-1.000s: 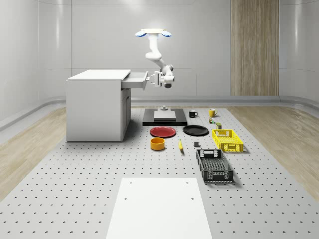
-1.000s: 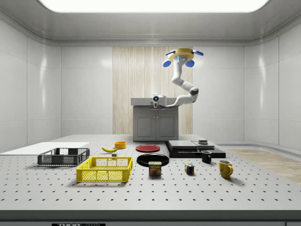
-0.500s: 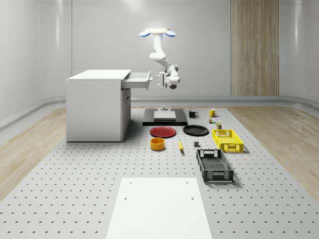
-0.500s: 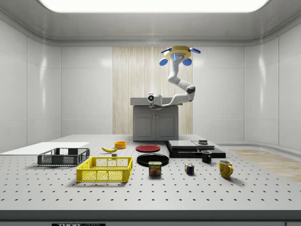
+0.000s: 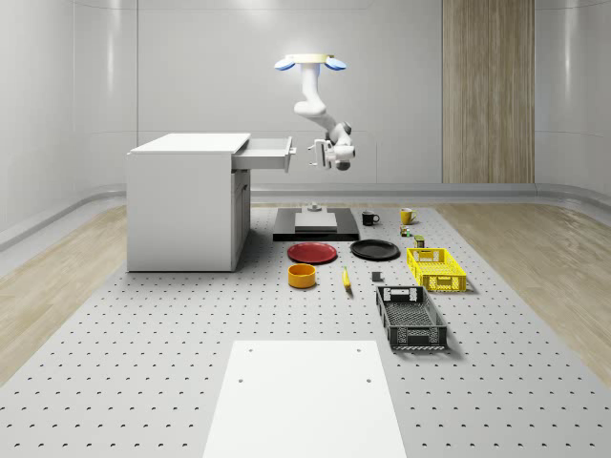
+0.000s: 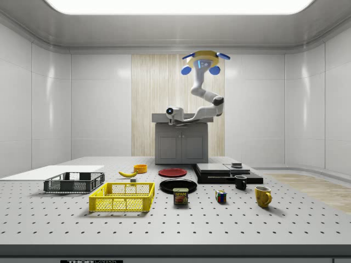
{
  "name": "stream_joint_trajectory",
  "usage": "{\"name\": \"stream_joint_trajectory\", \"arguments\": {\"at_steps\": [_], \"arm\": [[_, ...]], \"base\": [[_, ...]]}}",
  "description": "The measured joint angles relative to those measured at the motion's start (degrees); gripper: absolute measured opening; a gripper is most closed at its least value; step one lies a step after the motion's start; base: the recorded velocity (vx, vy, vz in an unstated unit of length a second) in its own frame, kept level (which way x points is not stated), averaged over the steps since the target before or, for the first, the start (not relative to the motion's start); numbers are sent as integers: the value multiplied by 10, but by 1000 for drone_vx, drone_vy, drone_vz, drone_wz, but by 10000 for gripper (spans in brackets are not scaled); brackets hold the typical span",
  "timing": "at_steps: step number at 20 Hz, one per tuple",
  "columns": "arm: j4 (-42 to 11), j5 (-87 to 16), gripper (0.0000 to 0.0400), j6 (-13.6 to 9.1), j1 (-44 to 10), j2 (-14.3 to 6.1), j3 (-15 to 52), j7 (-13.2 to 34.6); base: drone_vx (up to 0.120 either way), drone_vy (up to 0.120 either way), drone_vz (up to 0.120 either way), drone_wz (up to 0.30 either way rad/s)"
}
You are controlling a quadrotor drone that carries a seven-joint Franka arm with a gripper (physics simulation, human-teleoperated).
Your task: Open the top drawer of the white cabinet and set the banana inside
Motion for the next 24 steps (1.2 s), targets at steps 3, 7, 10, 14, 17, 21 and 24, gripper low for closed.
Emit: {"name": "stream_joint_trajectory", "arguments": {"at_steps": [3, 7, 10, 14, 17, 21, 24], "arm": [[-91, 188, 400, 26, 62, -72, -73, -149], [-147, 335, 400, -16, 152, -130, -146, -309], [-162, 384, 400, -54, 203, -155, -179, -380], [-169, 412, 400, -89, 246, -174, -202, -432], [-171, 421, 400, -103, 265, -183, -211, -452], [-172, 426, 400, -112, 279, -191, -217, -467], [-172, 427, 400, -115, 285, -195, -220, -473]], "base": [[120, 13, 0, 0], [120, 120, 0, 0], [120, 120, 0, 0], [120, 120, 0, 0], [120, 120, 0, 0], [120, 120, 0, 0], [120, 120, 0, 0]]}}
